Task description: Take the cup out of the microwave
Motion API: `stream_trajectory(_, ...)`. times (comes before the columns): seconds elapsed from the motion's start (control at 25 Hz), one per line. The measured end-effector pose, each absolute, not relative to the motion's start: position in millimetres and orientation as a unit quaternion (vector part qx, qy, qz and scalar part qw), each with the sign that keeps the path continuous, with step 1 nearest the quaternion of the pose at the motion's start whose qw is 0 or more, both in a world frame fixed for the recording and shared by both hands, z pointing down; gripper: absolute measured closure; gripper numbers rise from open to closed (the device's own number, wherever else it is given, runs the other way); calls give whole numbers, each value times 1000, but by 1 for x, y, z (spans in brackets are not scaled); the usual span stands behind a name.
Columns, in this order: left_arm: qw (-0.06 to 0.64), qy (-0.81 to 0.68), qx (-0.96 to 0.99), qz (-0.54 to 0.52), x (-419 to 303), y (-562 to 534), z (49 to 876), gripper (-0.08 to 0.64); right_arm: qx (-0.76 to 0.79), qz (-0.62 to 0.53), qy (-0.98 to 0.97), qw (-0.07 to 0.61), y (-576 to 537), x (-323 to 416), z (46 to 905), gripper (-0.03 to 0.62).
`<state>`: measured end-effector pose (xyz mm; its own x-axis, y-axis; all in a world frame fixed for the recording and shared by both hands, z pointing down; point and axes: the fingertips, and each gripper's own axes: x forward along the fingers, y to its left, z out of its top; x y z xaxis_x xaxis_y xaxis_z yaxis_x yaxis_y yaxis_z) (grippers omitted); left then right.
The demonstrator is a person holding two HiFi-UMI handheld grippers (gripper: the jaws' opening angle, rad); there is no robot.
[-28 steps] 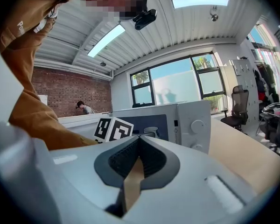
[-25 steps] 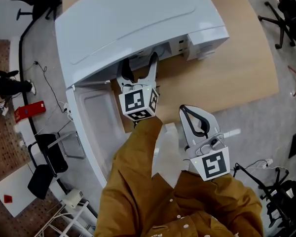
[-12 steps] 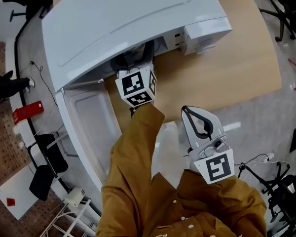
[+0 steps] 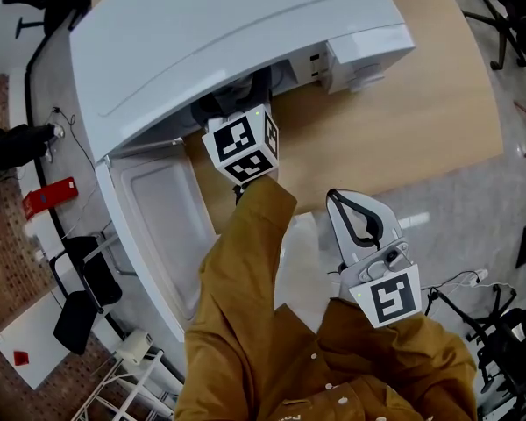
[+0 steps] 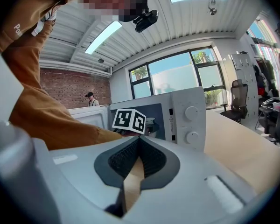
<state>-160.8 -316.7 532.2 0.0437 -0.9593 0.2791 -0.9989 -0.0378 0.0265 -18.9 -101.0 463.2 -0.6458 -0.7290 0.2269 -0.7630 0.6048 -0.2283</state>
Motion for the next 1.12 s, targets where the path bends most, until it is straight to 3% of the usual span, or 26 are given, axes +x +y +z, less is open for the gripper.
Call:
stream_trajectory(0.16,114,-676,722,96,-155,-323,533,107,418,155,-893,52,-102,-19,462,587)
stream_trajectory(0.32,115,-676,720,104,-156,-326,535,175,418,155,-894,53,-102,-17,461,588)
stream_trajectory(1.12,105,-664,735,90,-162,-316,521,176,418,144,-895,52,-105,-19,455,587)
